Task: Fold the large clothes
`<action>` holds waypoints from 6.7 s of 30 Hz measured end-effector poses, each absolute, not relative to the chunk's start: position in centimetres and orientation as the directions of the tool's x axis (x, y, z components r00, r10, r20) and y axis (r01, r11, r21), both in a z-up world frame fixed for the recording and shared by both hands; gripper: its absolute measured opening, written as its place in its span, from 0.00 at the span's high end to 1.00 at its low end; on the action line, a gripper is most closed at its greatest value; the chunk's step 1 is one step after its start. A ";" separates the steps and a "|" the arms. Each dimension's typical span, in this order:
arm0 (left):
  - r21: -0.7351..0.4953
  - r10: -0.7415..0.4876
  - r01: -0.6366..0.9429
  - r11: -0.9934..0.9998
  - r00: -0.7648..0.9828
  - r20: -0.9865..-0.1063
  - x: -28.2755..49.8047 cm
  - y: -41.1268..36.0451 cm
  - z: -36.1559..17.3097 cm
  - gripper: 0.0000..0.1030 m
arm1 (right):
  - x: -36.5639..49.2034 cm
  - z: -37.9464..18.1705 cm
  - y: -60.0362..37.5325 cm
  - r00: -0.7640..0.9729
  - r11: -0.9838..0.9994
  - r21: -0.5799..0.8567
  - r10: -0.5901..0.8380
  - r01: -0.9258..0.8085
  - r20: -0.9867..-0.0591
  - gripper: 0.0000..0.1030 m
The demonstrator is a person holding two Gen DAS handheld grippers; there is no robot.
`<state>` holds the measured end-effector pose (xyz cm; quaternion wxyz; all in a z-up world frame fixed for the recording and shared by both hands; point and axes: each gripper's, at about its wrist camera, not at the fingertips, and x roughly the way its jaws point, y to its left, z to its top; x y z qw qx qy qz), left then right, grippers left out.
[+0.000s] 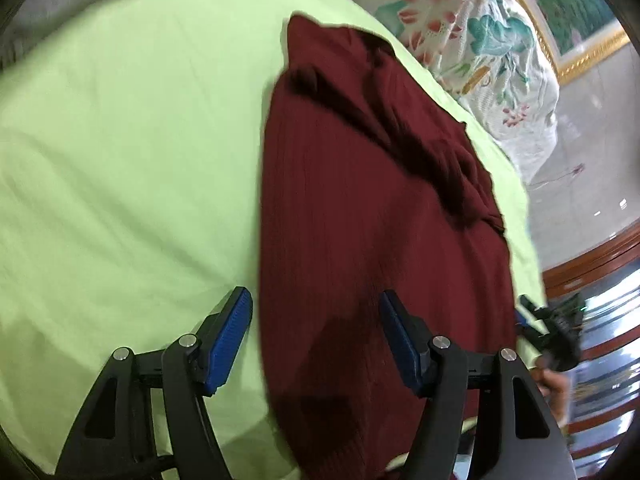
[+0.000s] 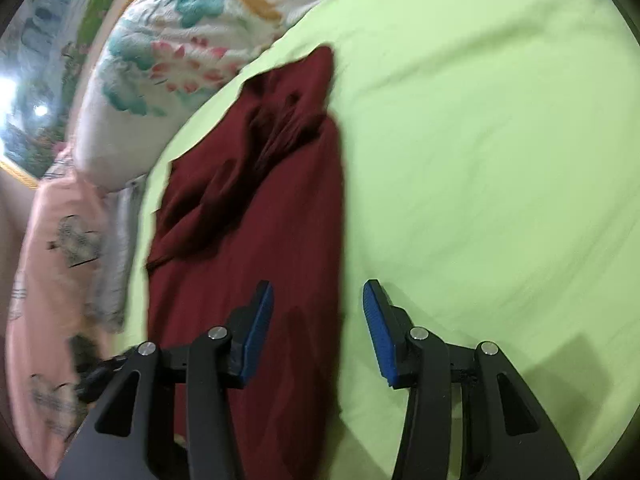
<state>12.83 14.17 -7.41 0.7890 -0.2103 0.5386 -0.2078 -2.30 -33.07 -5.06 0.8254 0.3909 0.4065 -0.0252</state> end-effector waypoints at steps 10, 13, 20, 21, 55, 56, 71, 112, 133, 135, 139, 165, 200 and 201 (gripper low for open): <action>-0.637 -0.664 0.189 0.747 0.255 -0.703 9.1 13.2 -7.7 0.45 | -4.9 -6.2 -26.7 0.606 0.663 0.737 0.535 0.131 -0.589 0.54; -0.643 -0.674 0.201 0.739 0.235 -0.701 8.1 13.2 -7.9 0.64 | -5.4 -6.2 -26.1 0.597 0.670 0.732 0.540 0.122 -0.594 0.83; -0.605 -0.647 0.228 0.763 0.282 -0.709 7.1 14.0 -6.7 0.90 | -7.5 -4.6 -28.3 0.661 0.687 0.719 0.491 0.107 -0.567 0.93; -0.610 -0.652 0.232 0.758 0.270 -0.708 7.1 14.0 -6.8 0.90 | -7.6 -4.6 -28.5 0.664 0.687 0.718 0.488 0.108 -0.567 0.93; -0.585 -0.664 0.336 0.738 0.520 -0.538 15.4 11.6 4.0 0.97 | 0.1 1.0 -32.5 0.758 0.598 0.801 0.538 -0.034 -0.370 0.93; -0.575 -0.657 0.341 0.744 0.531 -0.535 16.6 11.1 4.7 0.97 | 1.5 1.5 -33.0 0.762 0.608 0.793 0.529 -0.033 -0.373 0.93; -0.415 -0.434 0.172 0.894 0.569 -0.698 39.9 5.3 -1.4 0.97 | 22.0 -4.5 -41.1 0.693 0.693 0.652 0.307 0.307 -0.652 0.93; -0.556 -0.501 0.064 0.829 0.525 -0.688 31.7 11.6 -6.8 0.98 | 15.1 -4.4 -39.3 0.760 0.695 0.566 0.044 0.443 -0.648 0.72; -0.661 -0.619 0.051 0.748 0.414 -0.668 20.5 8.1 -6.8 0.50 | 22.3 -5.8 -19.9 0.568 0.850 0.526 0.444 -0.022 -0.693 0.71; -0.674 -0.617 0.017 0.739 0.418 -0.666 20.7 8.8 -7.3 0.46 | 21.7 -6.0 -20.3 0.561 0.832 0.554 0.469 -0.021 -0.683 0.71; -0.703 -0.623 -0.040 0.711 0.428 -0.655 21.6 9.6 -8.4 0.44 | 20.0 -6.5 -20.4 0.543 0.825 0.564 0.490 -0.035 -0.682 0.71; -0.566 -0.589 0.249 0.786 0.579 -0.564 27.8 0.5 0.7 0.89 | 23.4 -6.8 -28.6 0.604 0.574 0.805 0.591 0.149 -0.534 0.62; -0.356 -0.679 0.634 0.687 0.383 -0.627 23.6 -20.6 1.4 0.89 | 23.6 3.8 -36.0 0.695 0.829 0.559 0.409 -0.011 -0.592 0.84; -0.365 -0.677 0.634 0.682 0.361 -0.641 23.8 -21.4 0.3 0.89 | 23.5 2.3 -37.3 0.676 0.824 0.566 0.400 0.030 -0.619 0.84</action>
